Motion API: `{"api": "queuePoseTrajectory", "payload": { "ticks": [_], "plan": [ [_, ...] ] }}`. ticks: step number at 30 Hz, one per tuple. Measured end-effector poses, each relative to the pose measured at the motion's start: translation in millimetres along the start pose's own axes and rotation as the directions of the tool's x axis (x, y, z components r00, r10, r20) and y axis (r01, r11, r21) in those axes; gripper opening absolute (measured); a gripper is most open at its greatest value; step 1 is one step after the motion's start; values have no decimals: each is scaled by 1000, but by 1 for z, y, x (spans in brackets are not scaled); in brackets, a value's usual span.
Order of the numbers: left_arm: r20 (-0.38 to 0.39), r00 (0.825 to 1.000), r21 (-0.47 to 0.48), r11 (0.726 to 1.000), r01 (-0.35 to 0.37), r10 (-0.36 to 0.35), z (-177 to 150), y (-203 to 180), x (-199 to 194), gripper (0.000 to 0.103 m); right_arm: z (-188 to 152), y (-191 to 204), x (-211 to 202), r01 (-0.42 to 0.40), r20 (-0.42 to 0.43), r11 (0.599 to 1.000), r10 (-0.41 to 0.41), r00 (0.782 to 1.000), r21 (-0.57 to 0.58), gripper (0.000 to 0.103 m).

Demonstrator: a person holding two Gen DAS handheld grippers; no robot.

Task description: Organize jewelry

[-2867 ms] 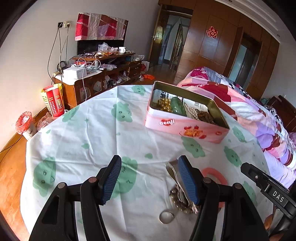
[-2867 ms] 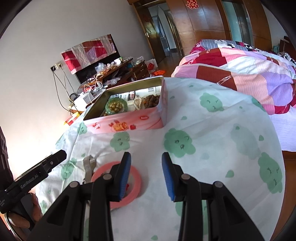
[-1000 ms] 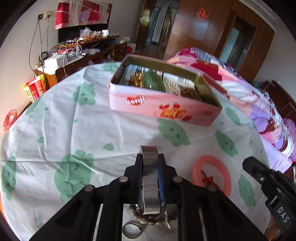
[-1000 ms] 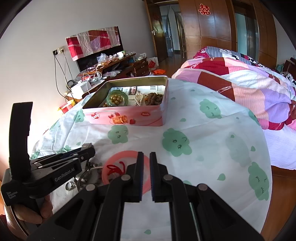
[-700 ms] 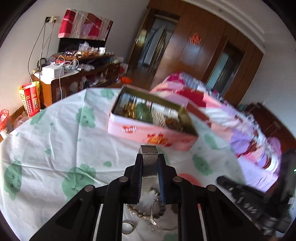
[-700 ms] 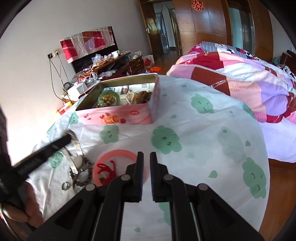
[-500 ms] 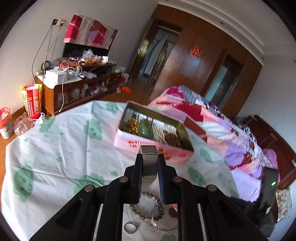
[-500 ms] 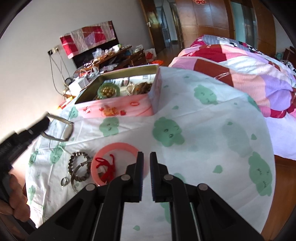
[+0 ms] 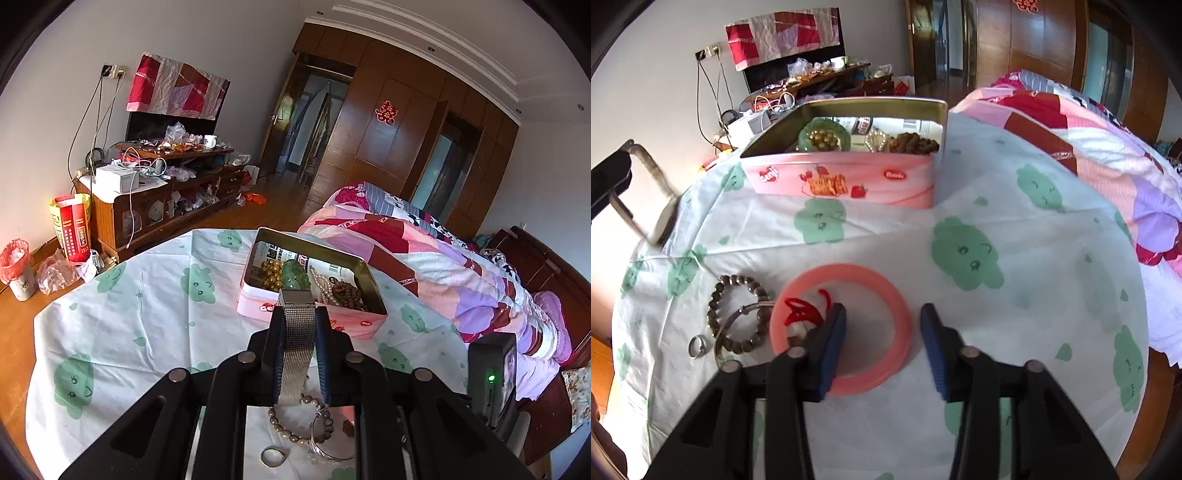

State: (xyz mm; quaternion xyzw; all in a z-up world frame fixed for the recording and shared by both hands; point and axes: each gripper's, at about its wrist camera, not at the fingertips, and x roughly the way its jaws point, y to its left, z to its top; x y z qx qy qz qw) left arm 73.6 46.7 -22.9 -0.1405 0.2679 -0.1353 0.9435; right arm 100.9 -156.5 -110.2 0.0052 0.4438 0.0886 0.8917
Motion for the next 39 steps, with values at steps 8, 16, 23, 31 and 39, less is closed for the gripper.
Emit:
{"api": "queuePoseTrajectory", "payload": {
  "ticks": [8, 16, 23, 31, 39],
  "plan": [
    [5, 1000, 7, 1000, -5, 5, -2, 3, -3, 15, -2, -5, -9, -6, 33, 1000, 6, 999, 17, 13],
    [6, 1000, 3, 1000, 1, -1, -4, 1, 0, 15, 9, -4, -53, 0, 214, 999, -10, 977, 47, 13],
    [13, 1000, 15, 1000, 27, -27, -3, -2, 3, 15, 18, -4, -69, 28, 308, 997, -49, 950, 74, 13],
    [32, 998, 42, 998, 50, -52, 12, -8, 13, 15, 37, -11, -65, 14, 330, 995, -47, 943, 102, 13],
    [47, 997, 75, 995, 61, -65, 37, -16, 46, 15, 75, -21, -48, 14, 352, 991, -60, 934, 132, 13]
  ]
}}
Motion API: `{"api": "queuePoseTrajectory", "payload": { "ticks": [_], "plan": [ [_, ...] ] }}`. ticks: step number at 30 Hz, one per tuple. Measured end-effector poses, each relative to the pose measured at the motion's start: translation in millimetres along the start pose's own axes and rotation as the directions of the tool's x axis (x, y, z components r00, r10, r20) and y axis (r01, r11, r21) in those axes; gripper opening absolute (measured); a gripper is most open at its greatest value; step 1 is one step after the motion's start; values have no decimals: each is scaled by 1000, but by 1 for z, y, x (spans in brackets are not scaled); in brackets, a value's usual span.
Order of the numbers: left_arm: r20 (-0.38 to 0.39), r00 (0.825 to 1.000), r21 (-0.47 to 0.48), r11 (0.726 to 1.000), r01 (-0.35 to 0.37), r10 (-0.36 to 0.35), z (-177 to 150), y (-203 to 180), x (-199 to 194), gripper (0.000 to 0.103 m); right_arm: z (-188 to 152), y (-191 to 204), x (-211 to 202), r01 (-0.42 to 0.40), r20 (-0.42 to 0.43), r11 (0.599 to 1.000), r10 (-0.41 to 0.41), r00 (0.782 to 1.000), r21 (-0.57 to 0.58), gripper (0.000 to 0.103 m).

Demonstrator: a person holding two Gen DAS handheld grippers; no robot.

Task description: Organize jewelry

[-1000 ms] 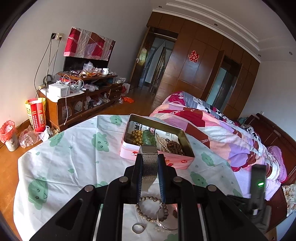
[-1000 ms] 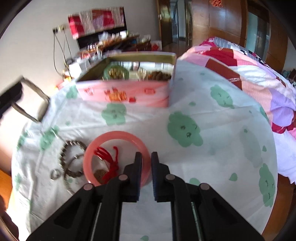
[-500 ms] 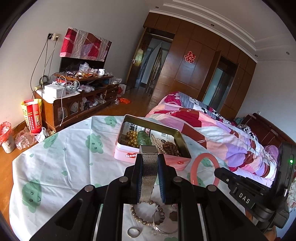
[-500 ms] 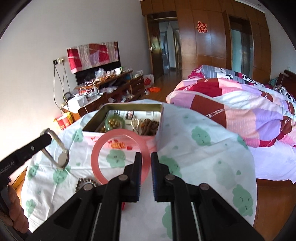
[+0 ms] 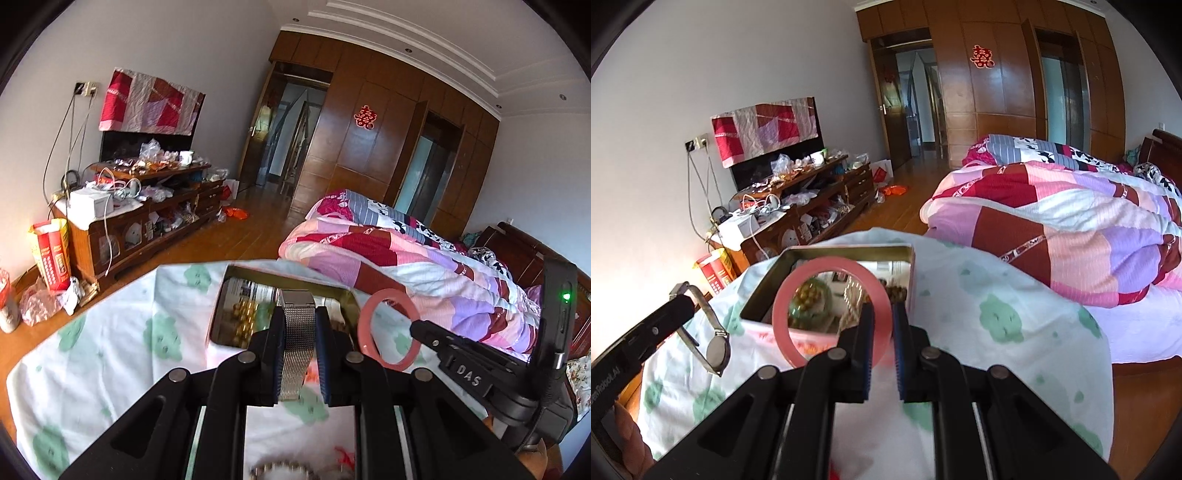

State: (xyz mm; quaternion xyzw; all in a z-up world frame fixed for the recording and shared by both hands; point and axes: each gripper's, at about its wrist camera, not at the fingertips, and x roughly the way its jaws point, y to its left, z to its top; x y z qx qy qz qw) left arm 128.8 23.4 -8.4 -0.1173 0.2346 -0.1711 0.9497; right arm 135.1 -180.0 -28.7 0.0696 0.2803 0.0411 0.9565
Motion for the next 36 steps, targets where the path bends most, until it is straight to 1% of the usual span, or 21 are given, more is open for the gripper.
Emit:
{"api": "queuePoseTrajectory", "payload": {
  "ticks": [5, 9, 12, 16, 20, 24, 27, 32, 34, 35, 36],
  "plan": [
    [4, 1000, 17, 1000, 13, -13, 13, 1, 30, 15, 15, -2, 29, 14, -9, 1000, -14, 1000, 21, 13],
    [-21, 1000, 35, 999, 5, -4, 18, 3, 58, 15, 20, -4, 56, 34, -41, 999, -33, 999, 34, 13],
    [-70, 997, 54, 998, -6, 10, 17, 3, 86, 15, 19, -3, 78, 51, -70, 998, -49, 996, 30, 13],
    [-114, 993, 89, 996, -22, 32, 14, 2, 111, 15, 16, -3, 97, 55, -114, 998, -50, 992, 40, 13],
    [-152, 987, 95, 995, -40, 54, 8, 4, 123, 15, 13, -2, 104, 66, -123, 997, -62, 990, 27, 13],
    [-180, 978, 121, 989, -88, 109, 3, 4, 129, 15, 10, 2, 106, 90, -110, 996, -90, 990, -11, 13],
    [-186, 973, 137, 984, -112, 136, -1, 3, 130, 15, 10, 3, 106, 86, -104, 996, -87, 991, -13, 13],
    [-183, 964, 202, 968, -153, 190, -2, -4, 134, 16, 8, 3, 105, 84, -86, 996, -85, 993, -15, 14],
    [-194, 960, 211, 965, -158, 200, -4, -5, 136, 21, 9, 2, 104, 72, -83, 997, -73, 994, -9, 14],
    [-194, 961, 213, 964, -157, 199, -4, -5, 137, 27, 10, 1, 103, 66, -79, 998, -65, 995, 1, 14],
    [-193, 960, 216, 963, -161, 204, -4, -6, 136, 40, 10, -1, 101, 62, -71, 998, -61, 996, 11, 16]
  ]
}}
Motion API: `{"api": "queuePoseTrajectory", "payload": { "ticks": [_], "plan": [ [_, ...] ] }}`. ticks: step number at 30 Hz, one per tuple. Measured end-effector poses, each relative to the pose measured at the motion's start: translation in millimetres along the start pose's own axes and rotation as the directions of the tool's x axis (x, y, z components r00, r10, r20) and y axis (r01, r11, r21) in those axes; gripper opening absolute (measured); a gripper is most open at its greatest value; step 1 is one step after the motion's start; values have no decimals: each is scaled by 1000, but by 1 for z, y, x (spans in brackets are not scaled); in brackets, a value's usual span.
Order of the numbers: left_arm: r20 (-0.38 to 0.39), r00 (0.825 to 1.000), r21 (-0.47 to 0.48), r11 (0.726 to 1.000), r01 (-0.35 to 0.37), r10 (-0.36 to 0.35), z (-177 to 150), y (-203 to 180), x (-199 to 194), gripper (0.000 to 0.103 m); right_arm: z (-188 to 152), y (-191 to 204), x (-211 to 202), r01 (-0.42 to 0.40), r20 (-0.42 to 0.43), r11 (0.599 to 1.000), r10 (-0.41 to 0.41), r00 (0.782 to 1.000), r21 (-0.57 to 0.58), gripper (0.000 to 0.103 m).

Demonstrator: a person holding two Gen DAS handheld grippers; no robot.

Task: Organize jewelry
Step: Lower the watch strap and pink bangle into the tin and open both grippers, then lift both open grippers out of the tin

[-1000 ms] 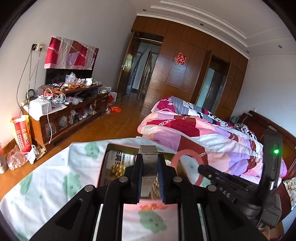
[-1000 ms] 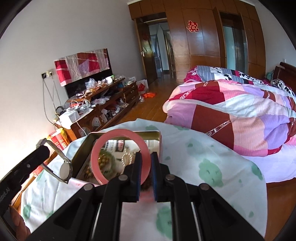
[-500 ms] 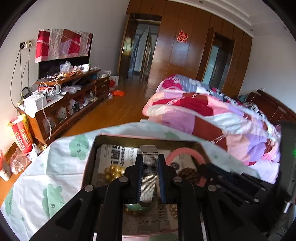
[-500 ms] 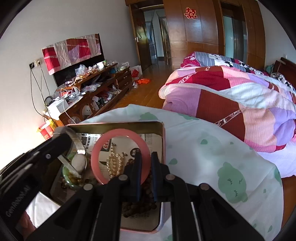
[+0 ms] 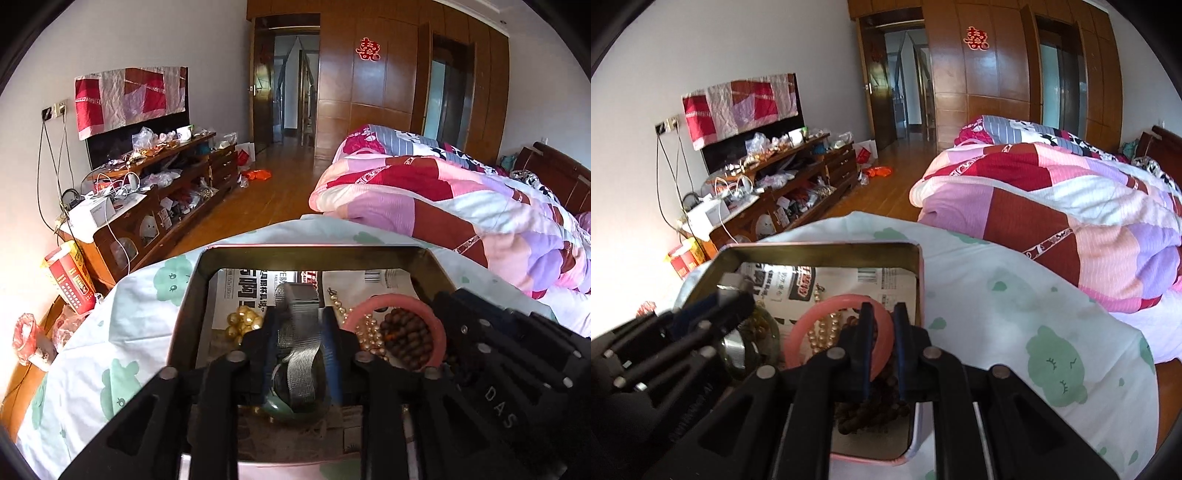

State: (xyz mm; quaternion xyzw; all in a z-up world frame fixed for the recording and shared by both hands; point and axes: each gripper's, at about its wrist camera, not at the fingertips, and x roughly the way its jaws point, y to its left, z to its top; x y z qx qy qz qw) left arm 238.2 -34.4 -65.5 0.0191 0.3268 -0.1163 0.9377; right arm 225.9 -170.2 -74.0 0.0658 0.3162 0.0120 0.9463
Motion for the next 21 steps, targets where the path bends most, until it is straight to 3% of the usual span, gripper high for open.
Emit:
{"api": "queuePoseTrajectory", "payload": {
  "ticks": [3, 4, 8, 10, 21],
  "plan": [
    [10, 998, -2, 998, -69, 69, 1, 1, 0, 61, 1, -2, -5, -23, 27, 999, 22, 999, 25, 32],
    [13, 997, -10, 997, -74, 74, 1, 3, -1, 62, 2, -2, -8, -17, 37, 999, 16, 999, 30, 34],
    [10, 998, -55, 997, -54, 54, 3, 10, -1, 67, 4, -5, -14, 14, 82, 999, -18, 996, 51, 57],
    [11, 998, -51, 996, -69, 70, 3, 10, -1, 69, 5, -10, -18, 3, 104, 996, -12, 994, 85, 62],
    [29, 992, -9, 992, -125, 125, 3, 6, -4, 70, 2, -11, -15, 33, 89, 997, -39, 995, 70, 65]
  ]
}}
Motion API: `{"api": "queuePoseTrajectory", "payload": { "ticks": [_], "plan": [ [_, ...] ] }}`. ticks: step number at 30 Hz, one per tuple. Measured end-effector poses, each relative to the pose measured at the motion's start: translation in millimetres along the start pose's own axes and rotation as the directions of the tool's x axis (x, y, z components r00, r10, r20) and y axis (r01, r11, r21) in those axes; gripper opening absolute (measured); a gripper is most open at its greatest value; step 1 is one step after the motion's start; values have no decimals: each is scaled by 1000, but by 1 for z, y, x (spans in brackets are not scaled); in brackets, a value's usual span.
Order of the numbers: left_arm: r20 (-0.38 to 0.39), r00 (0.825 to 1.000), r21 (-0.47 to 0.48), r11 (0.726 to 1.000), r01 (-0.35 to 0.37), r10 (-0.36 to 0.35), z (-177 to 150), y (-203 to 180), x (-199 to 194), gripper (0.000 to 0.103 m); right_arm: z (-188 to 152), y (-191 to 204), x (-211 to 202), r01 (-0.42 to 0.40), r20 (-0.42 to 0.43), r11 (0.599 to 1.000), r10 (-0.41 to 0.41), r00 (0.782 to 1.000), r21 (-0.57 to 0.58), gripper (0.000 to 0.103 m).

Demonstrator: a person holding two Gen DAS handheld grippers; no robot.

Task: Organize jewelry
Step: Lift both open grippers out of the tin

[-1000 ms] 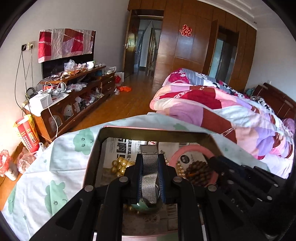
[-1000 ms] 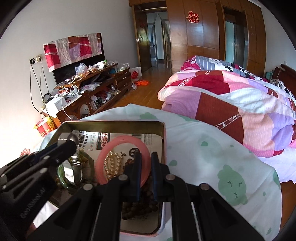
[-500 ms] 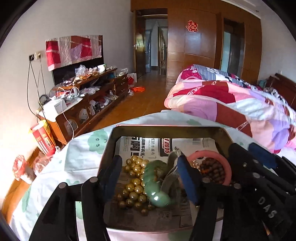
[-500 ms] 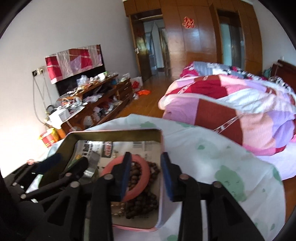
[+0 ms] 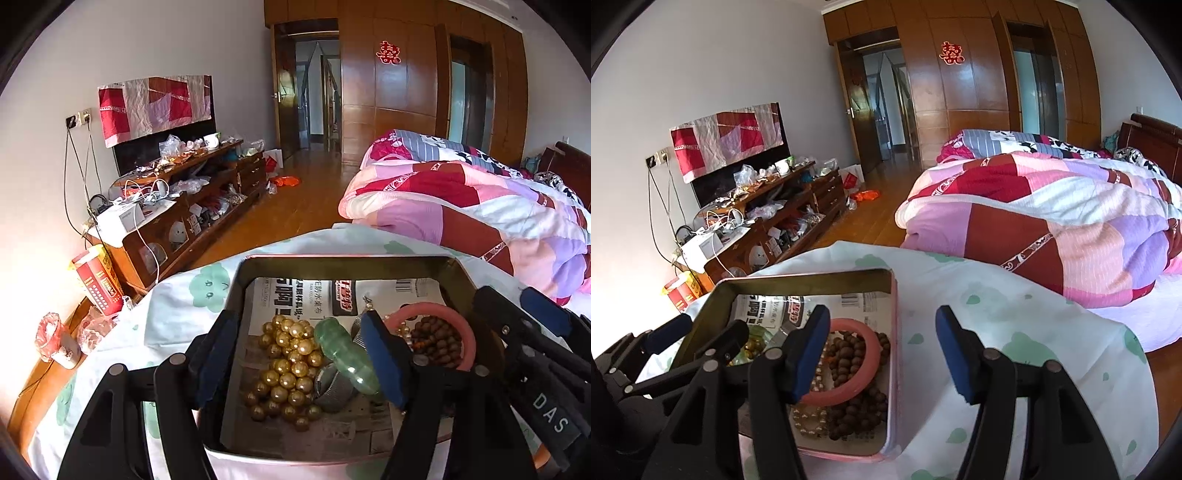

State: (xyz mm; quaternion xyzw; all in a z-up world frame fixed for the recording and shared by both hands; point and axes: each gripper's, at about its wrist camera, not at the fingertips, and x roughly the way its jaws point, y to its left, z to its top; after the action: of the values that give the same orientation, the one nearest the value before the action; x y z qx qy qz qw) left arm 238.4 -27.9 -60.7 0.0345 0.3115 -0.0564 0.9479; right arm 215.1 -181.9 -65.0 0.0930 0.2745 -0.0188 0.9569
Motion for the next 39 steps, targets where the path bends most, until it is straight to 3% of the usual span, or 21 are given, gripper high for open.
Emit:
{"api": "queuePoseTrajectory", "payload": {
  "ticks": [6, 20, 30, 39],
  "plan": [
    [12, 1000, -35, 999, -19, 20, 0, 8, -11, 70, -3, -10, -13, 19, 2, 1000, -20, 1000, 25, 71],
    [15, 1000, -184, 983, -8, 11, -29, 28, -60, 70, -28, -27, -55, 55, 16, 998, -56, 998, 39, 71],
    [6, 1000, -196, 980, -20, 22, -59, 40, -94, 70, -45, -27, -86, 34, 43, 999, -35, 998, 27, 71],
    [-24, 999, -194, 980, -45, 41, -89, 65, -122, 70, -61, -28, -104, -17, -4, 1000, 17, 1000, 17, 71]
  ]
}}
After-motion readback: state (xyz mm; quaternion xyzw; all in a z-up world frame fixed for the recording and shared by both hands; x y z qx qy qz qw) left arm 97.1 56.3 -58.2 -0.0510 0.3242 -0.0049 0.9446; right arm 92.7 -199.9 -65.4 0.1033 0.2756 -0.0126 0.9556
